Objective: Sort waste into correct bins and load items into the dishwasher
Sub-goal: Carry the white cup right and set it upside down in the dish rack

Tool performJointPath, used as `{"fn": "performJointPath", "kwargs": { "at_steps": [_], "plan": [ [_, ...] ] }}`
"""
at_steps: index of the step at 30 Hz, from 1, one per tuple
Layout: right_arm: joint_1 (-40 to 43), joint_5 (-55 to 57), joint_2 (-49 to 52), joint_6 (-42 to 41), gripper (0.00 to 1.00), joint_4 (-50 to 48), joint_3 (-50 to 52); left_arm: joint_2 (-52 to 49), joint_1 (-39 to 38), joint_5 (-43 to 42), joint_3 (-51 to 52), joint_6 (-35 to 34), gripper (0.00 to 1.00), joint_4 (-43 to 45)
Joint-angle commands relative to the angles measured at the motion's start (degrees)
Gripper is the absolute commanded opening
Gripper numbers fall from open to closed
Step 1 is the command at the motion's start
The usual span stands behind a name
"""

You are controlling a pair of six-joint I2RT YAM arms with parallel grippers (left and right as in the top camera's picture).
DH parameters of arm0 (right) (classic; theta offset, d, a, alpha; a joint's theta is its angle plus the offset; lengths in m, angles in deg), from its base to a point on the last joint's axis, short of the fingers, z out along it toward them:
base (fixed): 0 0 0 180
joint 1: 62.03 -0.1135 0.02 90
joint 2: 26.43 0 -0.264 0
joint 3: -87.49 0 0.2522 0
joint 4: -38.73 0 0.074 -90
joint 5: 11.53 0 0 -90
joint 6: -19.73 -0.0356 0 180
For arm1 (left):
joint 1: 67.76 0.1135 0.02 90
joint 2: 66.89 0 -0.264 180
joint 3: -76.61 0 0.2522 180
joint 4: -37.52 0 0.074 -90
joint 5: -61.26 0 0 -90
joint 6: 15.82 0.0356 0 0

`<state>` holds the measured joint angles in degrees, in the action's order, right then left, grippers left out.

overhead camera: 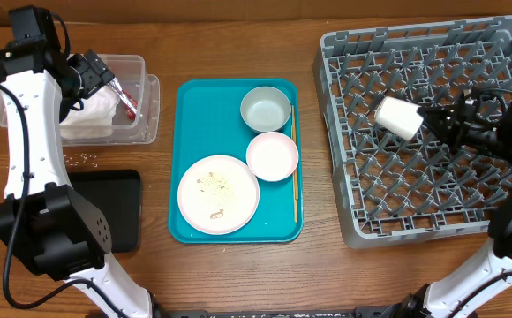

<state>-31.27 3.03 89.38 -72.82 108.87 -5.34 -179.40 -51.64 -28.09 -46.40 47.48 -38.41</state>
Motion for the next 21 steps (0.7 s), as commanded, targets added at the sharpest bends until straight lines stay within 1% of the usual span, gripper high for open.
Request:
{"fn": "performJointPath", "kwargs": {
  "at_steps": [1, 5, 9, 12, 13, 15, 21],
  "plan": [
    [2.62, 13.62, -0.68, -5.11, 0.04, -0.11, 0.2, 2.19, -0.04, -0.09, -1.27, -0.55, 1.0, 0.02],
    [3.1, 19.04, -2.32, -7.34, 0.04, 0.07, 0.2, 2.19, -0.04, -0.11, -1.27, -0.55, 1.0, 0.02],
    [3.1, 30.77, -5.38, -13.7, 0.04, 0.59, -1.27, 2.19, -0.04, -0.09, -1.27, -0.55, 1.0, 0.0],
    [3.04, 38.73, -8.07, -15.85, 0.05, 3.1, -3.15, 2.19, -0.04, -0.09, -1.27, -0.55, 1.0, 0.02],
    [3.04, 40.26, -8.87, -15.96, 0.07, 4.02, -3.85, 2.19, -0.07, -0.11, -1.27, -0.55, 1.0, 0.0],
    [3.04, 42.1, -10.51, -15.96, 0.09, 5.95, -5.35, 2.19, -0.04, -0.09, -1.27, -0.55, 1.0, 0.0],
    [0.85, 43.15, -14.84, -15.47, 0.1, 8.35, -6.8, 2.19, -0.04, -0.09, -1.27, -0.55, 1.0, 0.02]
  ]
}}
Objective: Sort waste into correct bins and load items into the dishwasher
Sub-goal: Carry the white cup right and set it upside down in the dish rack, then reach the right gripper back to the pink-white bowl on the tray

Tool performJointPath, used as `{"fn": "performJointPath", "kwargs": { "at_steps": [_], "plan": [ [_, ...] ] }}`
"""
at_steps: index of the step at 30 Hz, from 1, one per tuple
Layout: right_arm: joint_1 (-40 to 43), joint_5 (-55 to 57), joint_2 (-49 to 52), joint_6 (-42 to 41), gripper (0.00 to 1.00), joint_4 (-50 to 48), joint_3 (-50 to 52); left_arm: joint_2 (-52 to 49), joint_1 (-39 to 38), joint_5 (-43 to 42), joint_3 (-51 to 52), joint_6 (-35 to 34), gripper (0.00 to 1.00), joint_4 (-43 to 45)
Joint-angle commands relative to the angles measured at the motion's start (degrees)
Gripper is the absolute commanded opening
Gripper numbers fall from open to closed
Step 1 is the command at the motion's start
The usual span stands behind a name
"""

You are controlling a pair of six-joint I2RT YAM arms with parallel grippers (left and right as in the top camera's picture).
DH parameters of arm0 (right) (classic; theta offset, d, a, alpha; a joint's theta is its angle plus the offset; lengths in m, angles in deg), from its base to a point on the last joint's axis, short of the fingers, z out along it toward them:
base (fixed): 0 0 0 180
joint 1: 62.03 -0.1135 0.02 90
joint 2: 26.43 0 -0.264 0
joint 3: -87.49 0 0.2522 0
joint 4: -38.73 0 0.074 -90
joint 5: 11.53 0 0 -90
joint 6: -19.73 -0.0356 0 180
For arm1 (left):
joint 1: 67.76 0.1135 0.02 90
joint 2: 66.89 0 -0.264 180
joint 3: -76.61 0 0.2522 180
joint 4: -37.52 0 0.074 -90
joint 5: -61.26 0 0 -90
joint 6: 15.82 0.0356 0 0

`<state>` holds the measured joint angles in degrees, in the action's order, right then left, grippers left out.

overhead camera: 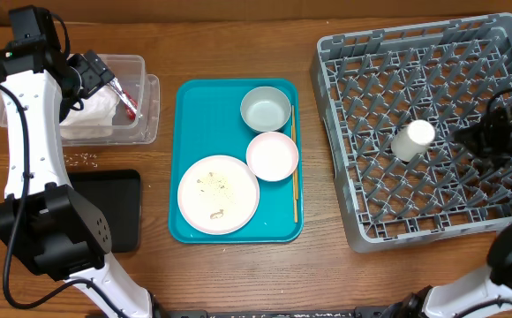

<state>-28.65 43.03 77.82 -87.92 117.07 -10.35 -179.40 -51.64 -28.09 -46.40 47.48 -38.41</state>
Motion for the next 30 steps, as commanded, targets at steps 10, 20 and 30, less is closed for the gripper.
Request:
{"fn": "performJointPath", "kwargs": {
  "at_steps": [10, 20, 30],
  "plan": [
    [-21.51, 12.96, -4.17, -0.02, 0.52, -1.4, -1.79, 2.19, -0.04, -0.09, -1.27, -0.55, 1.0, 0.02],
    [-48.83, 20.55, -4.11, -4.39, 0.89, -16.68, -2.32, 2.19, -0.04, -0.09, -1.27, -0.55, 1.0, 0.02],
    [-65.48, 26.45, 1.33, -9.22, 0.81, -21.33, -2.32, 2.19, -0.04, -0.09, -1.27, -0.55, 1.0, 0.02]
  ]
}}
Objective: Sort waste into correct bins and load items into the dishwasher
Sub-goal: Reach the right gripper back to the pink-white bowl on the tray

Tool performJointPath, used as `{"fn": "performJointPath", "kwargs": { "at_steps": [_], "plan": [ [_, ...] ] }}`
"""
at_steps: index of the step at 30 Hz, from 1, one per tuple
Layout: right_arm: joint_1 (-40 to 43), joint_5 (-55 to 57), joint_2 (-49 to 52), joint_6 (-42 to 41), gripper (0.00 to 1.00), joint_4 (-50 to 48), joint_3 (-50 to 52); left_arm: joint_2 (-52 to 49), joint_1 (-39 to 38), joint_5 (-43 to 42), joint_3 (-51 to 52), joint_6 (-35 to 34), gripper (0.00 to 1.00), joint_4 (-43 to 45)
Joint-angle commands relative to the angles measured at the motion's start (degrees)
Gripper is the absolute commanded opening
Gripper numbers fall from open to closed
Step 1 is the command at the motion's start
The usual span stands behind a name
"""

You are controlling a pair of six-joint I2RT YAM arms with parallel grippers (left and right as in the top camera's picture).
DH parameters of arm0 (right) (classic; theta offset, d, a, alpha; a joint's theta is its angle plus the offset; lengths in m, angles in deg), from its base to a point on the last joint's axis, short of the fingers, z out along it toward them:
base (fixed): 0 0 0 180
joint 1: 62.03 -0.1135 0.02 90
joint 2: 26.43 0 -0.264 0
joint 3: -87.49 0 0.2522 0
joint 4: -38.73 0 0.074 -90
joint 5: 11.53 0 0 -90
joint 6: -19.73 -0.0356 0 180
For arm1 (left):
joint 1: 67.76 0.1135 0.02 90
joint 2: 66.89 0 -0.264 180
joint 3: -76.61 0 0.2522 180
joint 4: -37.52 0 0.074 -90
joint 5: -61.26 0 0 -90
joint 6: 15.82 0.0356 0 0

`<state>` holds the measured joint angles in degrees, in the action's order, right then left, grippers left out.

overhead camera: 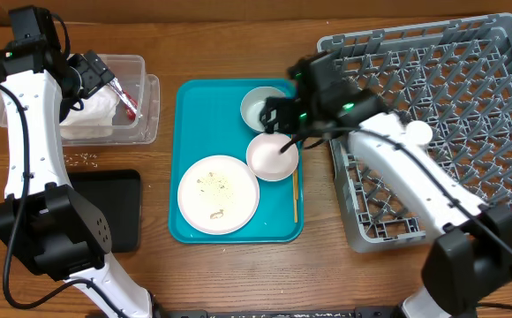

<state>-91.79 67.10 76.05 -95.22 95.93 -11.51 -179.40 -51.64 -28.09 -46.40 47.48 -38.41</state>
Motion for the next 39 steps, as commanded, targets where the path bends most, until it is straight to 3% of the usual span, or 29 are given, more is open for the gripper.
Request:
{"fn": "performJointPath", "kwargs": {
  "at_steps": [1, 7, 15, 19, 25, 32, 39],
  "plan": [
    [-3.43, 2.43, 4.0, -1.9, 0.77, -0.37, -1.16, 2.19, -0.04, -0.09, -1.27, -0.55, 1.0, 0.0],
    [-8.66, 7.72, 9.7, -1.64, 0.75, 2.78, -4.44, 2.19, -0.04, -0.09, -1.27, -0.55, 1.0, 0.02],
    [-8.72, 6.6, 19.5, 1.53, 0.74, 15.67, -18.18, 2.19, -0.04, -0.09, -1.27, -0.55, 1.0, 0.0],
    [-9.42, 7.1, 21.38, 2.14, 0.73, 16.11, -21.16, 2.19, -0.04, -0.09, -1.27, -0.55, 1.0, 0.0],
    [-9.55, 11.8, 22.47, -3.02, 0.56, 14.67, -20.96, 2.19, -0.04, -0.09, -1.27, -0.55, 1.0, 0.0],
    [-9.64, 12.02, 26.62, -6.49, 0.53, 13.73, -20.92, 2.19, -0.04, -0.11, -1.27, -0.55, 1.0, 0.0],
    [-10.27, 13.94, 28.26, -9.46, 0.34, 13.75, -20.98, 2.19, -0.04, -0.09, -1.27, -0.55, 1.0, 0.0]
  ]
}}
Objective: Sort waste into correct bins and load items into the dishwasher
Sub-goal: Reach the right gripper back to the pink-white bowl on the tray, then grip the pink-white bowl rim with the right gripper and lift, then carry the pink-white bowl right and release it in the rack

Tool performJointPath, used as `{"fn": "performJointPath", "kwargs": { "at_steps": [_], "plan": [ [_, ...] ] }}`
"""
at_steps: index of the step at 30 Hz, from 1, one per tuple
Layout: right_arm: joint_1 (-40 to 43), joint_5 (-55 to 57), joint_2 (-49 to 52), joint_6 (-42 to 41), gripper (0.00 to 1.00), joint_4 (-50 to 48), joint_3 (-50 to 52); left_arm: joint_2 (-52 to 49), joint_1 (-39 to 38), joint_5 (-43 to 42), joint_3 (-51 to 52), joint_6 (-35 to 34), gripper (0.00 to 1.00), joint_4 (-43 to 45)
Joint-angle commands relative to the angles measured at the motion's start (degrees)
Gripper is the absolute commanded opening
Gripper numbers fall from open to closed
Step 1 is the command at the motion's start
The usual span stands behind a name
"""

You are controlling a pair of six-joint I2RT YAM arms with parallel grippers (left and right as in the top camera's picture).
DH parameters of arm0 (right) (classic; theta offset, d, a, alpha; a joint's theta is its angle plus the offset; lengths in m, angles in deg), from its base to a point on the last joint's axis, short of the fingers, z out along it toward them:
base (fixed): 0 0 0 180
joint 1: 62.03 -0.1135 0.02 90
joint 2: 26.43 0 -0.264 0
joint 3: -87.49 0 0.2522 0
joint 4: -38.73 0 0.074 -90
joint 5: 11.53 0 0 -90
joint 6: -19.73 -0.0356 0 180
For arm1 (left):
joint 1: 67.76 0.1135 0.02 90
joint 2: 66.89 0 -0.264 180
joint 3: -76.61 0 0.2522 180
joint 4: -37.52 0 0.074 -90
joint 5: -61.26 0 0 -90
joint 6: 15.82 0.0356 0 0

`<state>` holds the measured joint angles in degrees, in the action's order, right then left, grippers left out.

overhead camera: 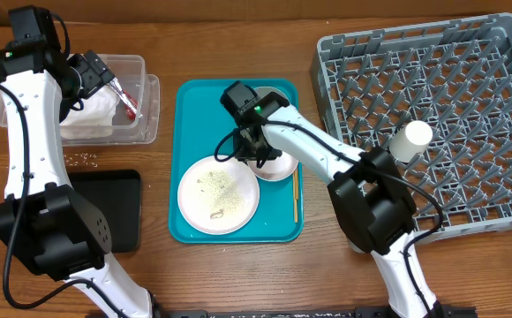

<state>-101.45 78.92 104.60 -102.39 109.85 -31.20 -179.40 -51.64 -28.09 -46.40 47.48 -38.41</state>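
Observation:
My right gripper [254, 148] reaches down over the teal tray [194, 106], at the left rim of the small white bowl [278, 166]; its jaws are hidden from above. The arm covers the spot at the tray's back right, and no grey-green bowl shows there. A large white plate [218, 194] with crumbs lies at the tray's front left. A wooden chopstick [295, 190] lies along the right rim. A white cup [410, 140] lies on its side in the grey dish rack [503, 53]. My left gripper [119, 93] hangs over the clear bins [146, 66], with something red at its fingertips.
White tissue [93, 119] fills the clear bin. A black tray [115, 208] lies at the front left, with small crumbs [81, 159] on the wooden table behind it. The rack takes up the right side.
My right arm has reached further left across the tray; its gripper was between the two small bowls and is now at the white bowl's left rim. The grey-green bowl is no longer visible. The left arm is unchanged.
My right gripper first held the white cup over the rack. Then the cup lay in the rack with the gripper drawn back to the right. Afterwards the arm was over the tray's small bowls, and now it is lower left beside the white bowl. The left arm stayed still throughout.

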Motion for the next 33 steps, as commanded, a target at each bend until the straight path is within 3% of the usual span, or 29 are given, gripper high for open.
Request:
{"fn": "performJointPath", "kwargs": {
  "at_steps": [1, 7, 12, 22, 29, 33],
  "plan": [
    [-0.66, 2.1, -0.37, -2.43, 0.31, -0.17, -1.36, 2.19, -0.04, -0.11, -1.27, -0.55, 1.0, 0.02],
    [-0.83, 1.84, -0.5, -3.17, 0.2, 2.75, -3.93, 2.19, -0.04, -0.09, -1.27, -0.55, 1.0, 0.0],
    [-0.81, 1.38, -0.5, -3.54, 0.04, 8.11, -9.46, 2.19, -0.04, -0.11, -1.27, -0.55, 1.0, 0.02],
    [1.86, 2.16, -0.52, 1.7, 0.04, 23.12, -27.36, 2.19, -0.04, -0.09, -1.27, -0.55, 1.0, 0.0],
    [15.78, -0.2, -0.52, 7.65, 0.04, 33.94, -42.42, 2.19, -0.04, -0.09, -1.27, -0.55, 1.0, 0.0],
    [26.91, -17.46, -0.48, 18.91, 0.04, 31.8, -43.63, 2.19, -0.04, -0.09, -1.27, -0.55, 1.0, 0.0]
  ]
}}
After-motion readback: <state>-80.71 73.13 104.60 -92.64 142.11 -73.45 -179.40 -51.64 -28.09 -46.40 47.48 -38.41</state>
